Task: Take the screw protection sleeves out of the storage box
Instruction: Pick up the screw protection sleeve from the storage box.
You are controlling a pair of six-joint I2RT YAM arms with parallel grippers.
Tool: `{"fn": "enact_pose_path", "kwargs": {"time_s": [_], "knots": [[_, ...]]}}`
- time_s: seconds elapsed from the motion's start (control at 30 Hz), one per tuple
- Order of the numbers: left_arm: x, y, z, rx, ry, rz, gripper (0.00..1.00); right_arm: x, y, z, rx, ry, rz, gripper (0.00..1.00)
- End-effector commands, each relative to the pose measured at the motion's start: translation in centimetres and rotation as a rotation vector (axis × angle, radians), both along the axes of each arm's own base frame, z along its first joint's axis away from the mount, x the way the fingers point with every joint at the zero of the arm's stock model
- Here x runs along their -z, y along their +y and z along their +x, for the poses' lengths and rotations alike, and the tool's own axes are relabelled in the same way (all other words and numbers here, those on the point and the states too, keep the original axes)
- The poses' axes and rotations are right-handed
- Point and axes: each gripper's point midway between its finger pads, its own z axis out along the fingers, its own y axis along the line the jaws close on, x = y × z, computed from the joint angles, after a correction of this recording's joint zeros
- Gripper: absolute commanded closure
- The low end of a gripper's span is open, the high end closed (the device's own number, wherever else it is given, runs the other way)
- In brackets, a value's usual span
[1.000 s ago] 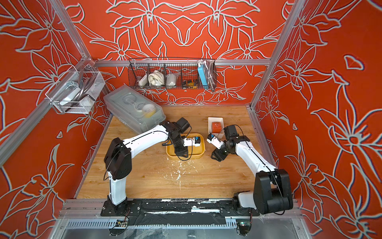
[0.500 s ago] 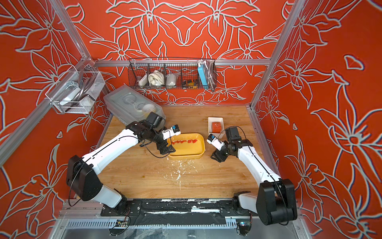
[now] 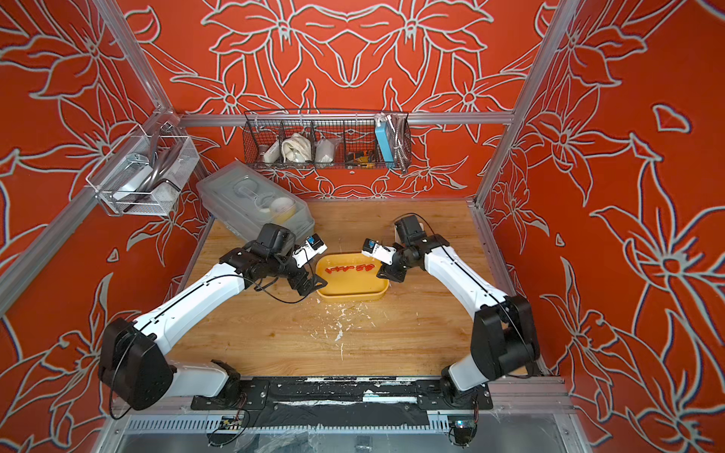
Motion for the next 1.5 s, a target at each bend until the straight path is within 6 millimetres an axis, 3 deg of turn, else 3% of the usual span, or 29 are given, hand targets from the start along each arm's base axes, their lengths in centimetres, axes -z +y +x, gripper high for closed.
{"fn": "enact_pose_path", "kwargs": {"time_s": [0.0,0.13,0.37,0.67,1.2,1.47], "knots": [[-2.0,0.9,1.9,-0.099,-0.031,-0.069,0.02,1.3,1.0,2.4,-0.030,-0.027,-0.062,0.64],[-2.6,1.9,2.3,-0.134,-0.022,-0.099,0.02,2.9,2.7,4.3,-0.061,-0.020,-0.090,0.70],[-2.9,2.7,2.7,-0.146,-0.002,-0.115,0.02,6.6,5.4,5.9,-0.142,-0.030,-0.166,0.74],[-2.3,2.1,2.2,-0.085,0.010,-0.120,0.02,9.4,6.6,6.8,-0.204,-0.027,-0.233,0.78],[-1.7,2.2,1.9,-0.062,0.004,-0.096,0.02,12.0,7.7,6.4,-0.233,0.026,-0.238,0.88],[-1.7,2.4,1.7,-0.057,-0.006,-0.087,0.02,10.2,7.9,6.3,-0.208,0.023,-0.215,0.93]]}}
